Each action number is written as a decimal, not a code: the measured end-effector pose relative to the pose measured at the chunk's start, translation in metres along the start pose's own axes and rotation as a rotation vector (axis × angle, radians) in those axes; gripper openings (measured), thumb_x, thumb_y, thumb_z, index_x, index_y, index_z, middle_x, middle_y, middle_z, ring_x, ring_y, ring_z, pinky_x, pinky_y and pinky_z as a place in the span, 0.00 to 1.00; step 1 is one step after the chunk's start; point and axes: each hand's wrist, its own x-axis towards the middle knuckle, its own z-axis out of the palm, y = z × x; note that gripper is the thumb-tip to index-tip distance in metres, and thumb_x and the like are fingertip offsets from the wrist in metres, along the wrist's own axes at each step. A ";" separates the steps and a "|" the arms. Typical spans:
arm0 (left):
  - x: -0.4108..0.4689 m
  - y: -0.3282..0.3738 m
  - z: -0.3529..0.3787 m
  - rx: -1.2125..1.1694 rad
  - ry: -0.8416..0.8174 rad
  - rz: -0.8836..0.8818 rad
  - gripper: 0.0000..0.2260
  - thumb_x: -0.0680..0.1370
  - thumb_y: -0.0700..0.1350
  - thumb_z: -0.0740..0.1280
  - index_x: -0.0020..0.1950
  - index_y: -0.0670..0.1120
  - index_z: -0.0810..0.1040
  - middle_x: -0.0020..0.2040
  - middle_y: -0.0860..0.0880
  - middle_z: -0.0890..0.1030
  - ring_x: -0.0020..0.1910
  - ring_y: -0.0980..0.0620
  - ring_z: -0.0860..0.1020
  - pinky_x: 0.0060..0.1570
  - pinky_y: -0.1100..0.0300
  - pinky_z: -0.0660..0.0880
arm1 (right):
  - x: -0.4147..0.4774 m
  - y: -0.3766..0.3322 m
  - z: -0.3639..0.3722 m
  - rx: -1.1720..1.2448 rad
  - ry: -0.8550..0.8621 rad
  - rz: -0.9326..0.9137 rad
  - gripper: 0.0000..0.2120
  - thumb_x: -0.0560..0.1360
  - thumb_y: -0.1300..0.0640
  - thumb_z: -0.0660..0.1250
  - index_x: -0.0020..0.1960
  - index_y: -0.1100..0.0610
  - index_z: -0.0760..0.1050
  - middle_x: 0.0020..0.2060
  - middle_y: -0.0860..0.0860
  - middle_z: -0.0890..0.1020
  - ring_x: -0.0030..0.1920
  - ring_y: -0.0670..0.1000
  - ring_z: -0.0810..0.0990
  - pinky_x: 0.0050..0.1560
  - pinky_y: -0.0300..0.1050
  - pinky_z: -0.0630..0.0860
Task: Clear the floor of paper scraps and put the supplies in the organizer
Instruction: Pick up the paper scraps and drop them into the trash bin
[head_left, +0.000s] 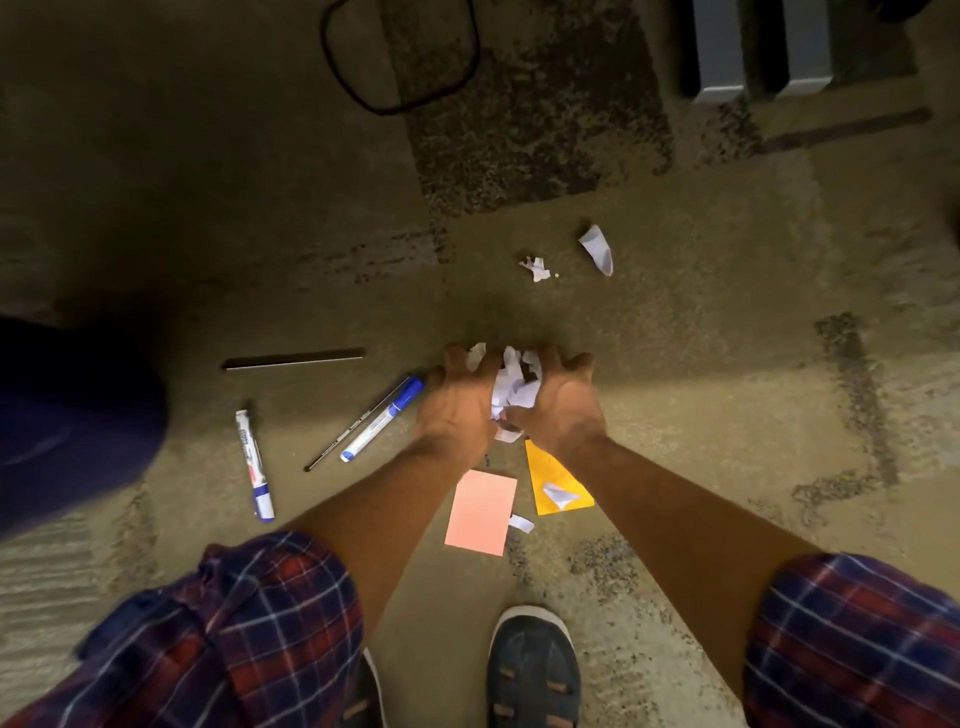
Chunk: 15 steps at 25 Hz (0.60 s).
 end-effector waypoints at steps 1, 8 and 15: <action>0.005 -0.004 0.004 0.008 0.008 0.008 0.34 0.74 0.54 0.75 0.77 0.52 0.66 0.75 0.42 0.68 0.70 0.41 0.73 0.69 0.48 0.72 | 0.002 -0.005 0.005 -0.027 0.024 -0.034 0.29 0.63 0.55 0.82 0.61 0.58 0.78 0.52 0.62 0.78 0.52 0.68 0.75 0.50 0.59 0.81; 0.007 -0.018 0.003 -0.152 -0.006 0.038 0.11 0.82 0.47 0.67 0.61 0.46 0.84 0.60 0.44 0.85 0.59 0.44 0.83 0.60 0.52 0.78 | 0.015 -0.017 0.022 -0.194 -0.056 -0.078 0.12 0.74 0.63 0.68 0.56 0.57 0.82 0.55 0.60 0.74 0.52 0.63 0.78 0.54 0.49 0.79; -0.024 -0.023 -0.015 -0.503 0.051 -0.233 0.05 0.76 0.44 0.76 0.49 0.43 0.88 0.42 0.44 0.88 0.38 0.48 0.82 0.39 0.57 0.75 | 0.005 -0.023 -0.004 -0.019 -0.032 0.086 0.13 0.73 0.61 0.72 0.56 0.54 0.86 0.52 0.55 0.87 0.53 0.55 0.85 0.55 0.38 0.76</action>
